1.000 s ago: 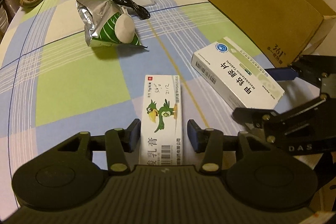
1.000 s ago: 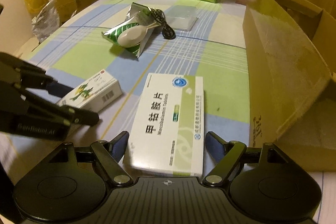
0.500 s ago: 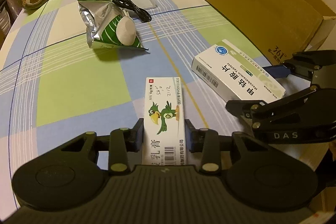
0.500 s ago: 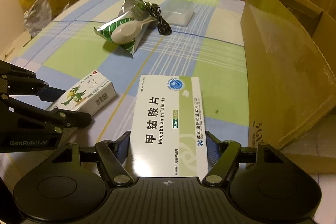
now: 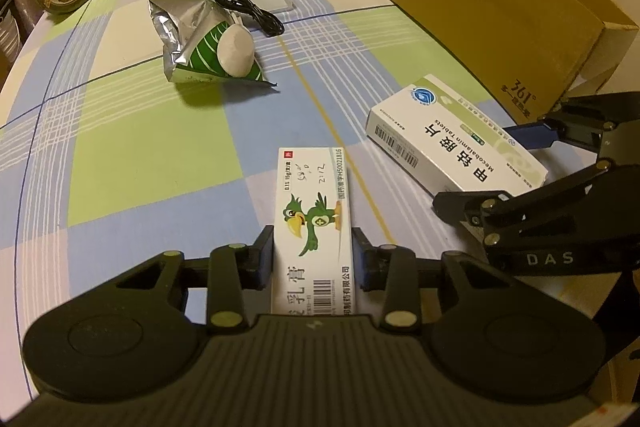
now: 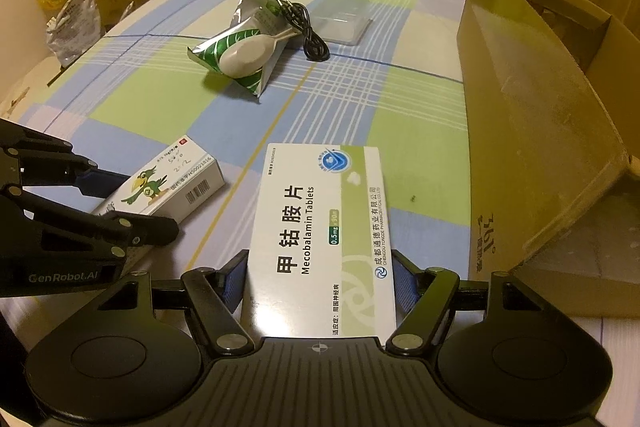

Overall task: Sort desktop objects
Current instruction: 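Lift both medicine boxes and carry them toward the cardboard box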

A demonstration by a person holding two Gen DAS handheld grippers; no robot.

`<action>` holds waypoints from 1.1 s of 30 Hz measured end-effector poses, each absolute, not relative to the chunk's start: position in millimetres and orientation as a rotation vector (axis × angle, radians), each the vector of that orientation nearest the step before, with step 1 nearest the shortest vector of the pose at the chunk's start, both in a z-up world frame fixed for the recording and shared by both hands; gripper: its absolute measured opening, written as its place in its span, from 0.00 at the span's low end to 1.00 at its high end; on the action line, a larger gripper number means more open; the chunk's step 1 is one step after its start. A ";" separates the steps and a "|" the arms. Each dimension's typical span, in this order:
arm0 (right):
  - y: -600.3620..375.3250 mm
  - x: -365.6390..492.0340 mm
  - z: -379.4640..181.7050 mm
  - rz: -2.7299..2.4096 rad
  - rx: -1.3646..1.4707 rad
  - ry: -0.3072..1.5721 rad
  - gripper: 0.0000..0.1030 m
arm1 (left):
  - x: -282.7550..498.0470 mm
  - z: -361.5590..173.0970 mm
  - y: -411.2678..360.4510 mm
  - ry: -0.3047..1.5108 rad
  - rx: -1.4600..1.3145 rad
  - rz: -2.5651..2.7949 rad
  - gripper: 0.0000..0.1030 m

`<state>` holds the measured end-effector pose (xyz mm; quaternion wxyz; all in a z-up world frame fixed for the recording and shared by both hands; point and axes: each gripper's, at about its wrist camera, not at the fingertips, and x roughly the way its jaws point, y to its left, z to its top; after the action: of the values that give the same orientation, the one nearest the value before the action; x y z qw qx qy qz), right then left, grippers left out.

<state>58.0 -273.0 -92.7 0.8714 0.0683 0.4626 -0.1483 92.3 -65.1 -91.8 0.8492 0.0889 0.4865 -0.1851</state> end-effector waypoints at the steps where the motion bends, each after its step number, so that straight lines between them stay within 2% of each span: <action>1: -272.9 57.7 -92.1 -0.309 0.143 0.966 0.66 | 92.0 -91.7 -65.0 1.026 0.186 -0.390 0.32; 18: -268.7 46.2 -68.4 -0.302 0.145 0.911 0.66 | 81.3 -78.0 -61.5 1.011 0.168 -0.370 0.32; 33: -269.5 28.5 1.8 -0.336 0.104 0.737 0.66 | 81.5 -26.2 -75.0 0.912 0.159 -0.384 0.32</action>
<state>28.5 -269.5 1.8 0.9178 0.0507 0.3582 -0.1636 81.5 -75.0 -26.2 0.8771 0.0763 0.4372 -0.1840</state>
